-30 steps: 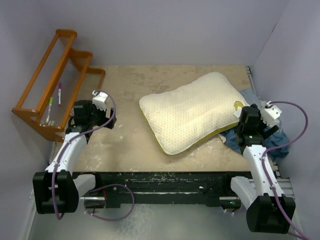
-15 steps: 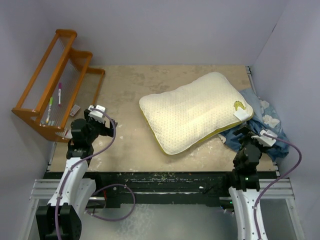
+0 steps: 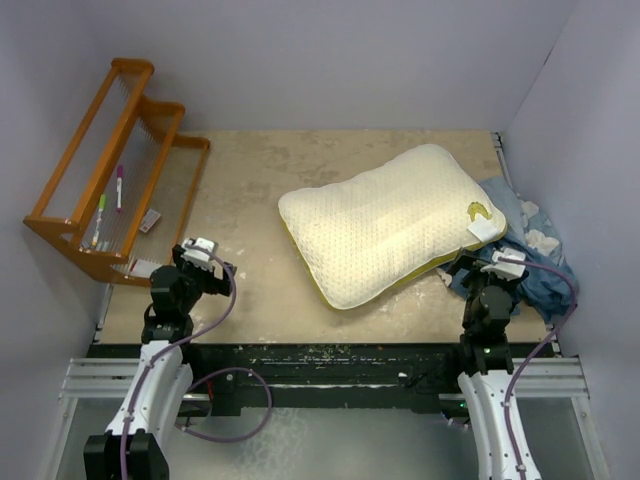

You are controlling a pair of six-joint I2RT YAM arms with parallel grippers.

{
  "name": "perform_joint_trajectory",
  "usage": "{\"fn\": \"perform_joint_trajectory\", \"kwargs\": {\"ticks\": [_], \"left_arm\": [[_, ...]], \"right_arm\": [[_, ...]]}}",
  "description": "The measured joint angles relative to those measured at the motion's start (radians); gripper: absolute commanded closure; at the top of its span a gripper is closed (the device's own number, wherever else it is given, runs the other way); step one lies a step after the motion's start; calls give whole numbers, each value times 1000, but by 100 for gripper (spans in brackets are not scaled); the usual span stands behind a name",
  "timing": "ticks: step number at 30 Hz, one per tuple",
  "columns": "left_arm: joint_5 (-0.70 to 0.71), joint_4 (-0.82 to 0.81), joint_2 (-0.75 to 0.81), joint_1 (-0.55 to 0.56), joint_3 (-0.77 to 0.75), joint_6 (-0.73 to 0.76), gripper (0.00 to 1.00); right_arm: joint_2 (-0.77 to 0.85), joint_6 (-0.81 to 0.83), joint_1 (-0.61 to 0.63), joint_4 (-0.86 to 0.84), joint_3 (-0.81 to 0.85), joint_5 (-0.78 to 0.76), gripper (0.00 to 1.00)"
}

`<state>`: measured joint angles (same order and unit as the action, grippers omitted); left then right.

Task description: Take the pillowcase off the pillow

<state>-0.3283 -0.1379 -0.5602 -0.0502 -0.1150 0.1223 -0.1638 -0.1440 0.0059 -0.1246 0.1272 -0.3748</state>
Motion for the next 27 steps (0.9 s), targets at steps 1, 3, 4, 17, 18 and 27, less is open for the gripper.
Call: {"fn": "perform_joint_trajectory", "kwargs": {"ticks": [1, 3, 4, 17, 18, 27], "left_arm": [[1, -2, 2, 0, 2, 0, 4], [4, -16, 2, 0, 2, 0, 0], [5, -22, 4, 0, 2, 0, 1], [24, -10, 255, 0, 93, -9, 1], [32, -27, 195, 0, 90, -10, 1], [78, -17, 220, -1, 90, -33, 1]], "right_arm": [[3, 5, 0, -7, -18, 3, 0], [17, 12, 0, -19, -47, 8, 0], [28, 16, 0, -24, -60, 13, 0], [-130, 64, 1, -170, -104, 165, 0], [-124, 64, 1, -166, -104, 169, 0], [-88, 70, 1, -196, -104, 173, 0]]}}
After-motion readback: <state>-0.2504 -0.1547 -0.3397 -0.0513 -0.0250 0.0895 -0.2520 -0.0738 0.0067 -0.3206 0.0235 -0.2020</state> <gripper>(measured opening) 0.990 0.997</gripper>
